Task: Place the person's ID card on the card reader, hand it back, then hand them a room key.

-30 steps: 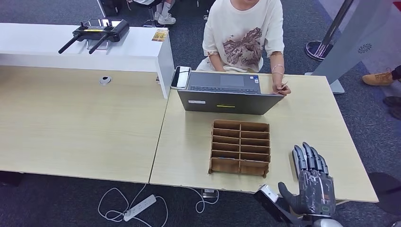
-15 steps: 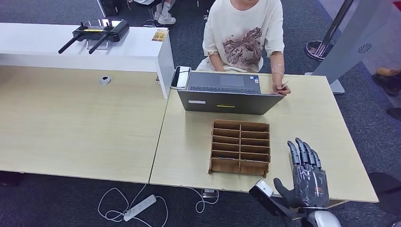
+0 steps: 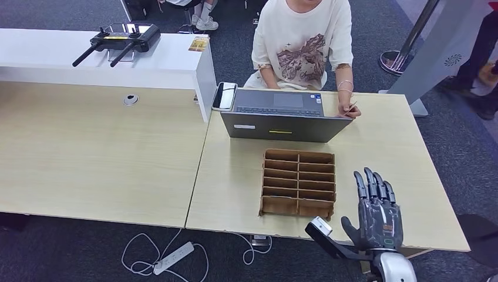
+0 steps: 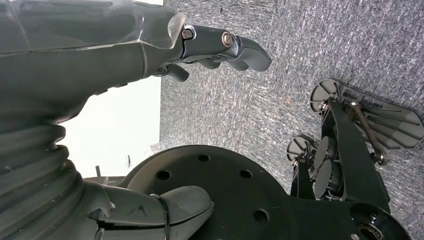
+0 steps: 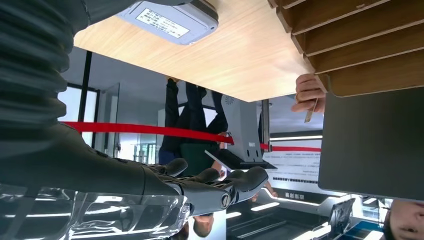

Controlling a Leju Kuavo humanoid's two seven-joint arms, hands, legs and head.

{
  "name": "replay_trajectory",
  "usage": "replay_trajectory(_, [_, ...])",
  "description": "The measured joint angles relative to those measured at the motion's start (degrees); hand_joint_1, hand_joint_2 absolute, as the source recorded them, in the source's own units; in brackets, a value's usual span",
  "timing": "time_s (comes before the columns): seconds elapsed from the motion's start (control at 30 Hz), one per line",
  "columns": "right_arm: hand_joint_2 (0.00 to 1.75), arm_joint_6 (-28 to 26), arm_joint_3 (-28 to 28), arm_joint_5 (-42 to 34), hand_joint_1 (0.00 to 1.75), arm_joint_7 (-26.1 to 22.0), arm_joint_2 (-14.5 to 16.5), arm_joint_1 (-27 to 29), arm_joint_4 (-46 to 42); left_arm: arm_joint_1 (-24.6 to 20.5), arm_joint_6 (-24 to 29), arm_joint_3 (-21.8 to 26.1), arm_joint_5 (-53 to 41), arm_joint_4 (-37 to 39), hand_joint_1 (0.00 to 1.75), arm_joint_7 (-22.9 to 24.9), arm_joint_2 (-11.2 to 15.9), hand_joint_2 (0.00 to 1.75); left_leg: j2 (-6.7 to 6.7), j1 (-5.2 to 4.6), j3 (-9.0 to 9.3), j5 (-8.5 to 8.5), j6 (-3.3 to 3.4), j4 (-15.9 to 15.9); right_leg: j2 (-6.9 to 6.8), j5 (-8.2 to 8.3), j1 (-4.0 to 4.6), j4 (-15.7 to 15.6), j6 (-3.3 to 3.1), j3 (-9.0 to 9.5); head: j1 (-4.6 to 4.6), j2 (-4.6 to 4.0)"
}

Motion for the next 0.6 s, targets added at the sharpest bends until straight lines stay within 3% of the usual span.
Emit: replay_trajectory(0.6, [1.75,1.0,2.4,2.7,0.00,0.2,2.3,-3.4,4.3,0.0,0.3,0.0,0.5,0.0,0.00,0.2,0.0,1.75,0.00,0.00,0.00,0.00,0.00,0.0,0.00,0.00,0.00,0.0,0.00,0.00,0.01,0.00])
